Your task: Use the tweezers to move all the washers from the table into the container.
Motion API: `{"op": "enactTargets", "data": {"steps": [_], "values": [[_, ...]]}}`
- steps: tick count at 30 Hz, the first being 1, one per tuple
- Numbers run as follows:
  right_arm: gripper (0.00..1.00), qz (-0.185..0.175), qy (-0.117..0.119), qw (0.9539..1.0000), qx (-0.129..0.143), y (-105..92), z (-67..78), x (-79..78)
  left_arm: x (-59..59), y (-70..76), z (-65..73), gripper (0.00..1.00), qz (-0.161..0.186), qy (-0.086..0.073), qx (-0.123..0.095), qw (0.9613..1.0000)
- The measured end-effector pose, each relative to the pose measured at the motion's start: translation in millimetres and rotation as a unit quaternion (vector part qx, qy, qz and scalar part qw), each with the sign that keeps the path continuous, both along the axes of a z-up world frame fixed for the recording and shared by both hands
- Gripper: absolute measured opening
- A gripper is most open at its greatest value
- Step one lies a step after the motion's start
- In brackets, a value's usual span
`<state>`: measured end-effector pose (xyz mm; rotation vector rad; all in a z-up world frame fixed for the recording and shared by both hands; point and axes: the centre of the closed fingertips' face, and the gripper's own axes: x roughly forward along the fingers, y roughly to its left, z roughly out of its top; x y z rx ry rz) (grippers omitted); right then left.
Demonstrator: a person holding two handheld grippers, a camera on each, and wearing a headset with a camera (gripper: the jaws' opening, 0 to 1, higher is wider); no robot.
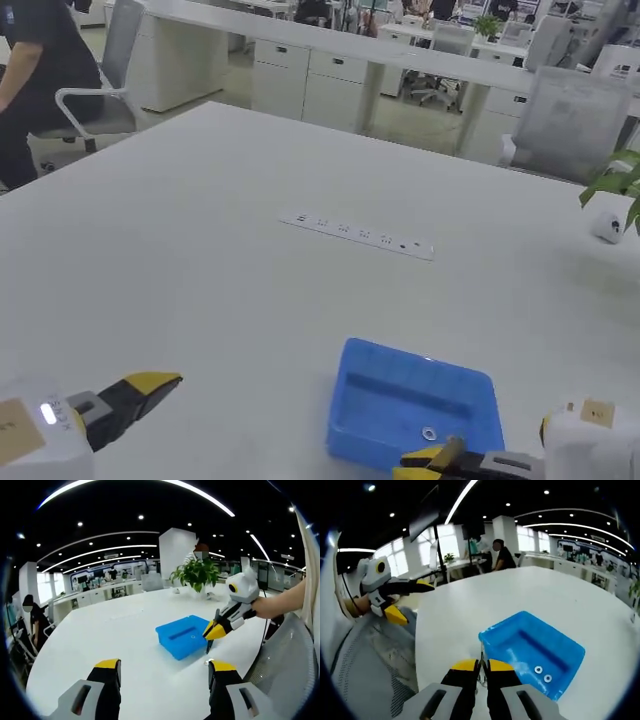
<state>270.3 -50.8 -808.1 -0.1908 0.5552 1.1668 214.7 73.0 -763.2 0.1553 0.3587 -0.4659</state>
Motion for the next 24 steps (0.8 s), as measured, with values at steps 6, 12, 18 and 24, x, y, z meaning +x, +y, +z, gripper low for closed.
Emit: {"op": "enactTargets", "data": {"steps": [6, 12, 18, 24], "values": [[0.03, -0.013, -0.002, 0.9997, 0.02, -3.0, 19.6, 2.8, -1.0, -0.1, -0.2, 0.72, -0.001, 0.0, 0.001, 1.0], [0.03, -0.018, -0.009, 0.999, 0.039, -3.5, 37.6, 8.7, -0.9, -0.3, 0.6, 0.72, -0.001, -0.001, -0.001, 1.0], [0.03, -0.042, -0.005, 0.9967, 0.07, -7.4, 51.8, 21.2, -1.7, -0.7, 1.7, 0.72, -0.001, -0.002, -0.003, 1.0], [0.03, -0.052, -0.007, 0.9956, 0.078, -7.9, 58.9, 31.4, -2.1, -1.6, 2.0, 0.72, -0.003, -0.002, -0.005, 1.0]]}}
